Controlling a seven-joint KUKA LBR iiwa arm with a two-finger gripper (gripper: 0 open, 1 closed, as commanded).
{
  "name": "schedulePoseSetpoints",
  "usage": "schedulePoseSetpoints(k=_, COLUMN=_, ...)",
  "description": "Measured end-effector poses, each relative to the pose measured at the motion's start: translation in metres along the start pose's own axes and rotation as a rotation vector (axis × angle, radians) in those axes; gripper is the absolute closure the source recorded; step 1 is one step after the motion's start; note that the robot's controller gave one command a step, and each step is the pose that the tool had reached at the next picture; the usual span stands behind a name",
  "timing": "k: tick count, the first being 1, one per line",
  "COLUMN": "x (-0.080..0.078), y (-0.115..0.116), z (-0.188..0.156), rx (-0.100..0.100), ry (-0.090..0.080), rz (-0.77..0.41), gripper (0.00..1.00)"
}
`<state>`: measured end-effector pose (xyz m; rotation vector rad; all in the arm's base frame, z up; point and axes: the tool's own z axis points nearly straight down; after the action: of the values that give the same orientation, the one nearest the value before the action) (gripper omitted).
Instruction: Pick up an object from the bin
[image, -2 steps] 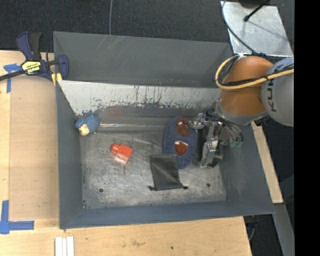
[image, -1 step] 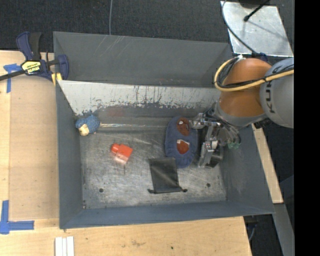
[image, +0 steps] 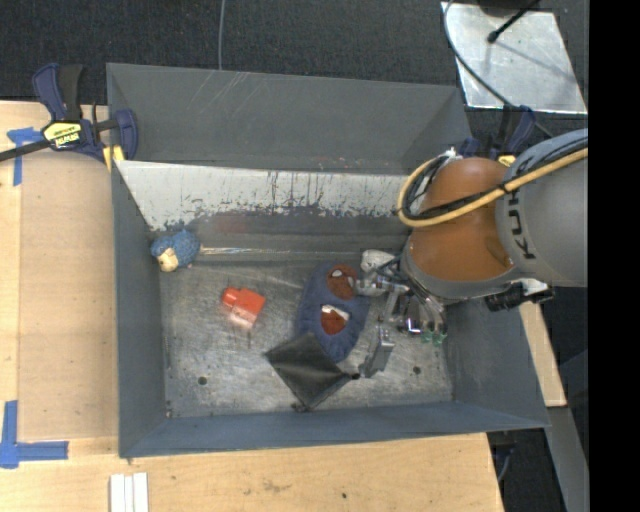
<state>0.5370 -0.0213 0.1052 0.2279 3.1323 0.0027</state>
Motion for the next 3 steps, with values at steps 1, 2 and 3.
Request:
schedulePoseSetpoints(k=1, x=-0.014, y=0.039, z=0.027, rx=0.008, ry=-0.02, rz=0.072, gripper=0.0)
schedulePoseSetpoints(k=2, x=-0.021, y=0.041, z=0.022, rx=0.001, ry=-0.046, rz=0.068, gripper=1.0)
schedulePoseSetpoints(k=3, x=-0.02, y=0.073, z=-0.097, rx=0.0, ry=-0.011, rz=-0.127, gripper=1.0)
